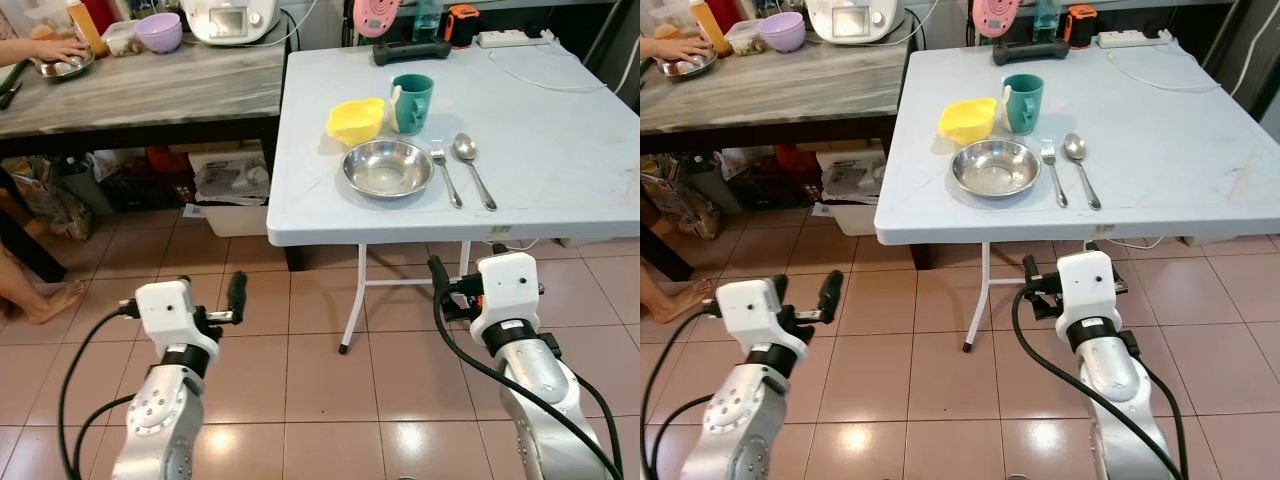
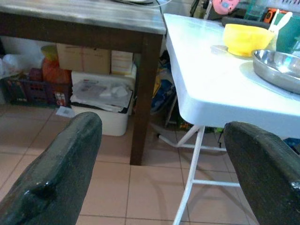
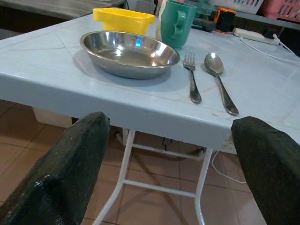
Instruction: Setting the table
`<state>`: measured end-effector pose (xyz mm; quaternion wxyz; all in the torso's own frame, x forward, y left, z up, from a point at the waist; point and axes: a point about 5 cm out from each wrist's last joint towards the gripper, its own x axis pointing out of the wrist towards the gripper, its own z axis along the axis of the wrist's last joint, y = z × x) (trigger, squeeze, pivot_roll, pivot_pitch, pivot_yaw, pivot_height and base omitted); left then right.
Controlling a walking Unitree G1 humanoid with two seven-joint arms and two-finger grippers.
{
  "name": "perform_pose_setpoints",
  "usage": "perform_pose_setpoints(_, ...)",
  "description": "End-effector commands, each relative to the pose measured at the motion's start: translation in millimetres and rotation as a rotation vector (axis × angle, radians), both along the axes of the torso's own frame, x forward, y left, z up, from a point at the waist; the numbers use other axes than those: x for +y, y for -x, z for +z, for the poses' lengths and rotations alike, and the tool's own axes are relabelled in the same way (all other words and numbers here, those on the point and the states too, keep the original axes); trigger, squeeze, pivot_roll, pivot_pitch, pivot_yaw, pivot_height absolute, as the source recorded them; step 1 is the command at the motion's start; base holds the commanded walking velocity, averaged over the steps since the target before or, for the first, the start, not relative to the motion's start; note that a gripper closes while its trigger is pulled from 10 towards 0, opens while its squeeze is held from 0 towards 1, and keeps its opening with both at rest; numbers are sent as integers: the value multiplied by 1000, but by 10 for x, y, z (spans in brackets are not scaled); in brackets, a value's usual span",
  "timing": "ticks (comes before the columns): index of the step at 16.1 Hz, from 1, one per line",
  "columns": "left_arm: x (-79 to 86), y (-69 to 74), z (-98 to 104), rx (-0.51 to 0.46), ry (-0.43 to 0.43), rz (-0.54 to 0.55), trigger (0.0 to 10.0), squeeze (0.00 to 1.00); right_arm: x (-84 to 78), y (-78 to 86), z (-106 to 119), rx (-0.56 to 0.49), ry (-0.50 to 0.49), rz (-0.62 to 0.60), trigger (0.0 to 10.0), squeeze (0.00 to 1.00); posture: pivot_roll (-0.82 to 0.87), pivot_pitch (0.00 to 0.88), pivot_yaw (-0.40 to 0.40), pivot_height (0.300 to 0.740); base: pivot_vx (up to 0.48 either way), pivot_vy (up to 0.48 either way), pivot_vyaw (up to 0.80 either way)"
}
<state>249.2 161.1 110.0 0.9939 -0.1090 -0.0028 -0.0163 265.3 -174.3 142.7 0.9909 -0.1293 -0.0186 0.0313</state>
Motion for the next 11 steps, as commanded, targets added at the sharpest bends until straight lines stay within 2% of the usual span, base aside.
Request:
perform_pose_setpoints(1, 34, 19, 35, -15, -17, 2, 10000, 0, 36, -18, 13, -6, 28, -7, 10000, 0, -121, 132, 90, 740, 0, 0, 0)
perform_pose_setpoints(3, 1, 35, 71, -39, -20, -22, 10000, 0, 67, -23, 9, 5, -65, -1, 10000, 0, -120, 135, 95, 740, 0, 0, 0)
perform_pose_setpoints(5, -26, 33, 84, -43, -14, -37, 10000, 0, 58, -37, 11, -3, -52, -12, 10000, 0, -121, 136, 96, 740, 135, 0, 0)
perform_pose_setpoints(6, -30, 36, 88, -45, -14, -39, 10000, 0, 79, -23, 1, 13, -70, 34, 10000, 0, -120, 138, 97, 740, 292, 0, 0)
perform_pose_setpoints(7, -41, 36, 95, -49, -13, -51, 10000, 0, 113, 2, -3, 27, -151, 85, 10000, 0, -120, 139, 97, 740, 356, 0, 0)
perform_pose_setpoints(9, -44, 39, 92, -47, -10, -55, 10000, 0, 113, 10, -4, 21, -110, 85, 10000, 0, -121, 140, 98, 740, 392, 0, 0)
perform_pose_setpoints(11, -54, 46, 83, -44, 0, -63, 10000, 0, 88, 3, -25, 27, -118, 65, 10000, 0, -121, 141, 99, 740, 433, 0, 0)
